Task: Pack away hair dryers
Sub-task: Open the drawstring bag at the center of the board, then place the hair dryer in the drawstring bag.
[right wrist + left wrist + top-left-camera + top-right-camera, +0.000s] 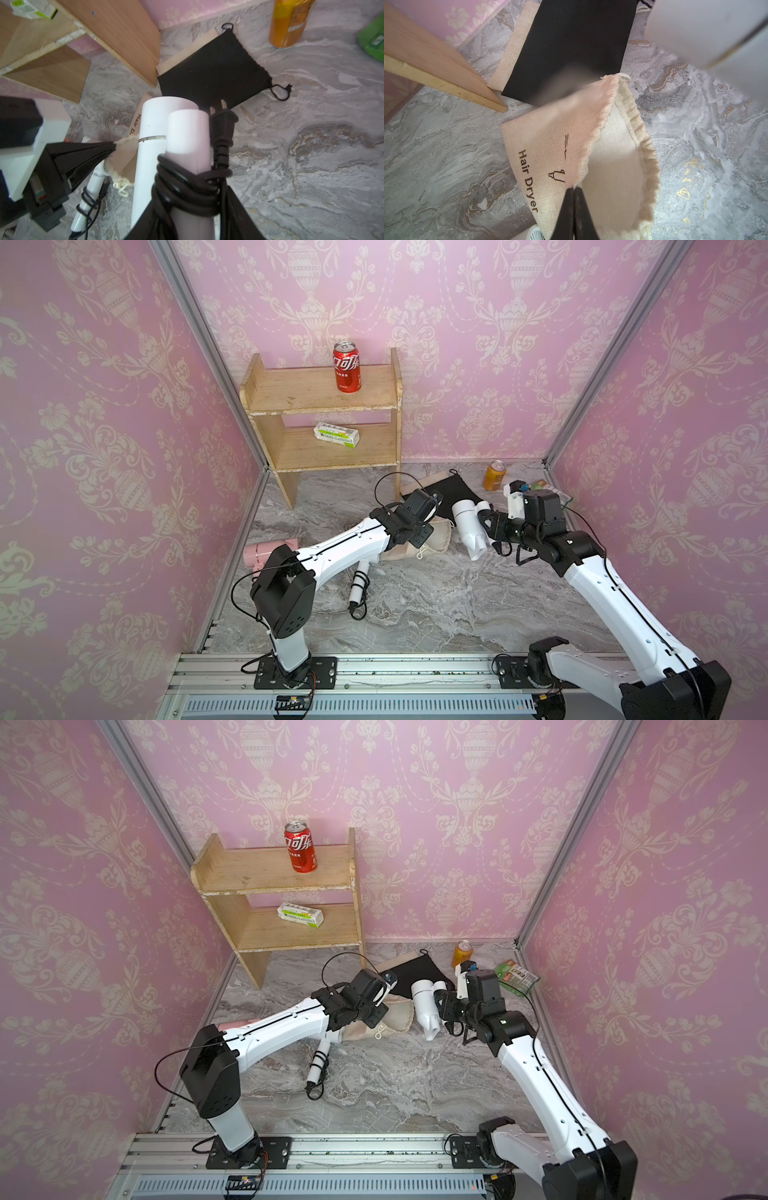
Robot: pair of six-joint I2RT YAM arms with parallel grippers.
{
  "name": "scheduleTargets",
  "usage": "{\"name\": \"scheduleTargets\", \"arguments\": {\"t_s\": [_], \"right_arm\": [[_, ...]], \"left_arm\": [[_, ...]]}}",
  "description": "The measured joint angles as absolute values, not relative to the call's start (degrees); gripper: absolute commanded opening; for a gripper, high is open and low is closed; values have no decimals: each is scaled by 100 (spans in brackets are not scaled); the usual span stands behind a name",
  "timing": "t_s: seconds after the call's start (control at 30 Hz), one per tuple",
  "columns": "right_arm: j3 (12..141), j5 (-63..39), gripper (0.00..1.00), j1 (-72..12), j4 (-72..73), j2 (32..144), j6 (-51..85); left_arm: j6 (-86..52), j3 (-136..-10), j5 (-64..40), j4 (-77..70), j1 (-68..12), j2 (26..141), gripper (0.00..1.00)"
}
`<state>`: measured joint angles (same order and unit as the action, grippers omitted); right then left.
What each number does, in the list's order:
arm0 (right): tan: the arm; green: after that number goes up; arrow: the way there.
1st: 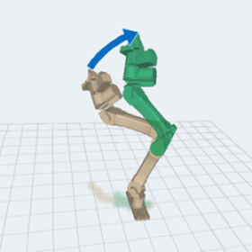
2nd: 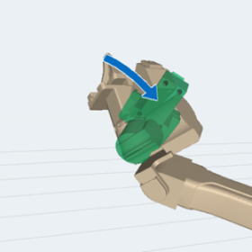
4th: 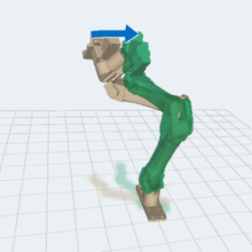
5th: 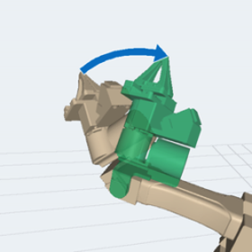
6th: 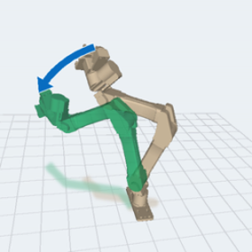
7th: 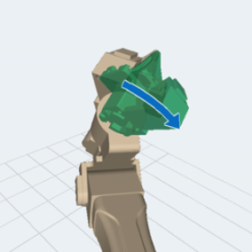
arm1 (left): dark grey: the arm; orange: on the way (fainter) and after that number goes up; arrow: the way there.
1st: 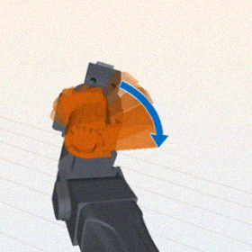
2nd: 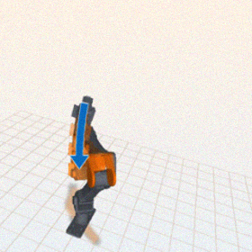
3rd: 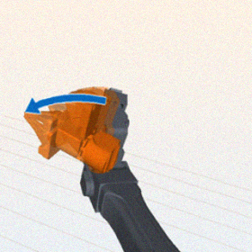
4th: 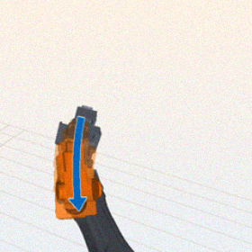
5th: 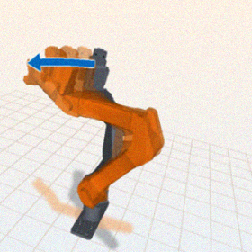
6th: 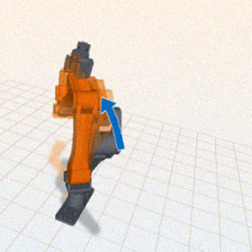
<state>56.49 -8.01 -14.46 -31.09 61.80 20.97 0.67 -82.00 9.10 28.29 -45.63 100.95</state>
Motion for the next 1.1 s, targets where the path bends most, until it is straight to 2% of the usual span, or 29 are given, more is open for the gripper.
{"name": "scheduleTargets", "arguments": {"t_s": [0.6,1.1], "right_arm": [[5251,-1059,29,-2263,-3194,6342,2093],[5188,-1125,28,-2379,-2781,6893,2095]], "left_arm": [[-14,-8221,589,2661,-4473,10092,0],[-233,-8530,113,2495,-4475,10092,0]]}}
